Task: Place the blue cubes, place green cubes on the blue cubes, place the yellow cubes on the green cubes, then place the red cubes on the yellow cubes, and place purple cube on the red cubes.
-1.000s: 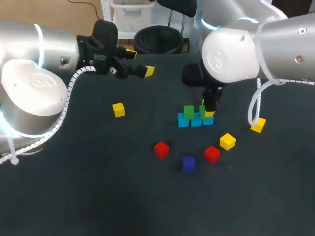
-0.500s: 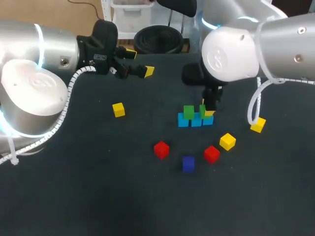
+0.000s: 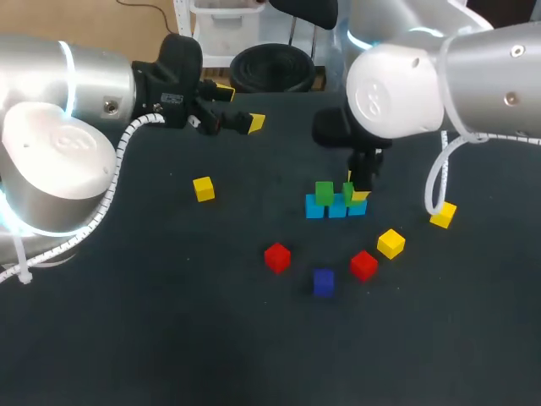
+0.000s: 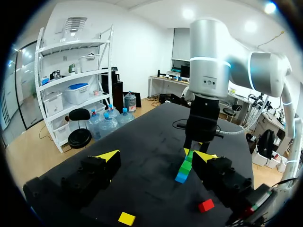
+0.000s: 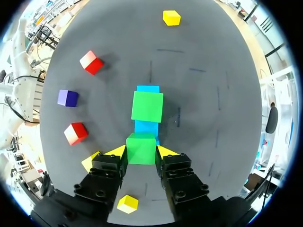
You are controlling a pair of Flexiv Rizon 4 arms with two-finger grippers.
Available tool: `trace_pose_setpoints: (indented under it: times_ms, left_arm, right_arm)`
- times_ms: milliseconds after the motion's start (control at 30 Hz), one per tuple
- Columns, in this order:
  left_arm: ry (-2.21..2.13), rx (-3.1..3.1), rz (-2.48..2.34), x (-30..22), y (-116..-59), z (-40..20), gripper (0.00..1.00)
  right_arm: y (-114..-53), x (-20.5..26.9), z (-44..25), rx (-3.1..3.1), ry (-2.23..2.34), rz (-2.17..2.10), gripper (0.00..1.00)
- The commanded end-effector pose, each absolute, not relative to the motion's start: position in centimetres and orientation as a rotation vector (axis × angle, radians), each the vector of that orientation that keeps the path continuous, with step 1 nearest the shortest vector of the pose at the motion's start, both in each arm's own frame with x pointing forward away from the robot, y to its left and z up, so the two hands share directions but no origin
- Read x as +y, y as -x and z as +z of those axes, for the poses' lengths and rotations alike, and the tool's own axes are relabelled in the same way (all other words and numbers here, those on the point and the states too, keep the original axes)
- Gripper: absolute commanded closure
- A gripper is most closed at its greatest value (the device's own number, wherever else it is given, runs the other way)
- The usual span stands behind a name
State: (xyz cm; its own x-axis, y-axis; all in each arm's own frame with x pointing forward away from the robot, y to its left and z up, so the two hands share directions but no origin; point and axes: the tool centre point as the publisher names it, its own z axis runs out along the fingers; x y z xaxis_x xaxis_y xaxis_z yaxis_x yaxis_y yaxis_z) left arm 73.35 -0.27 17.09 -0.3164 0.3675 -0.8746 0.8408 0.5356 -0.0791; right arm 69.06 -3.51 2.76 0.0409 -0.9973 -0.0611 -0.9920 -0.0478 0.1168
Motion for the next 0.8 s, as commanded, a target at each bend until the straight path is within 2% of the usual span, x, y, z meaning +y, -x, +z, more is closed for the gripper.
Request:
trace_pose_setpoints:
  times_ms: [33,100,167,800]
  left_arm:
    - [-0.985,1.897,-0.688,-0.19,-73.35,16.95,0.0]
    - [-0.985,1.897,-0.688,-0.19,-73.35,16.95,0.0]
    - [-0.985,1.897,-0.688,-0.19,-73.35,16.95,0.0]
    - [-0.985,1.897,-0.688,-0.19,-73.35,16.95,0.0]
  right_arm:
    - [-69.22,-3.45,2.72,-2.134,-2.233,-0.198,0.91]
    - [-69.21,-3.44,2.73,-2.135,-2.234,-0.201,0.99]
    - [-69.2,-3.42,2.75,-2.135,-2.234,-0.204,1.0]
    - [-69.27,-3.34,2.74,-2.142,-2.23,-0.207,1.0]
